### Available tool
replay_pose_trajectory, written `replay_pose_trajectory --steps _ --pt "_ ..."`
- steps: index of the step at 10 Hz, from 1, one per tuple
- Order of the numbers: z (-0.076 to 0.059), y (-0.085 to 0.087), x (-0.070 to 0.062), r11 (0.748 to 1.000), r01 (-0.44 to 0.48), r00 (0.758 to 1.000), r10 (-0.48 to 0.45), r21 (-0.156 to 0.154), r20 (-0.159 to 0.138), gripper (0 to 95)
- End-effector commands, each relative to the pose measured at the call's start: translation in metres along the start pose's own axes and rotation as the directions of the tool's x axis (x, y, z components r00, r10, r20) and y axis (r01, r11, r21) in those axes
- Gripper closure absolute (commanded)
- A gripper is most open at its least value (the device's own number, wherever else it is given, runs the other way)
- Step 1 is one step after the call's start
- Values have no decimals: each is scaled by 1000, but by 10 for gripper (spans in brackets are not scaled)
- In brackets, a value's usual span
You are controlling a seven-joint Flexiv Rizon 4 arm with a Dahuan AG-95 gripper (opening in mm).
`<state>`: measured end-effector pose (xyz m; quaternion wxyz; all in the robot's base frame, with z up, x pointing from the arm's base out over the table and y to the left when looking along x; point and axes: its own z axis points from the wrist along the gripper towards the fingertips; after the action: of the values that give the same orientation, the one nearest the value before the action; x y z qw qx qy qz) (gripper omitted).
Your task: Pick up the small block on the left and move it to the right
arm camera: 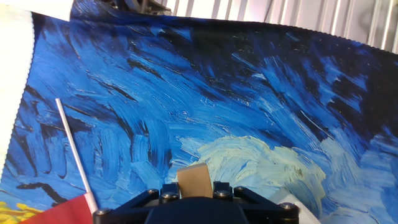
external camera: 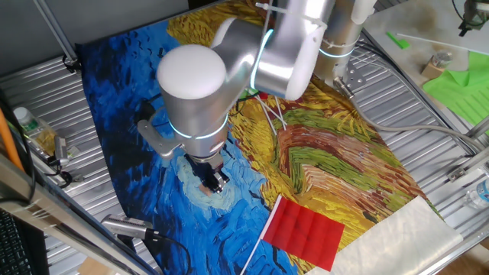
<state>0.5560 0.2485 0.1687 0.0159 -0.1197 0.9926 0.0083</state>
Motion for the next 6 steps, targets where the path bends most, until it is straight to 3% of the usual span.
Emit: replay_pose_trajectory --steps 1,6 --pt "8 1 0 1000 -1 1000 1 3 4 950" --pt "32 7 5 1000 -5 999 5 6 35 950"
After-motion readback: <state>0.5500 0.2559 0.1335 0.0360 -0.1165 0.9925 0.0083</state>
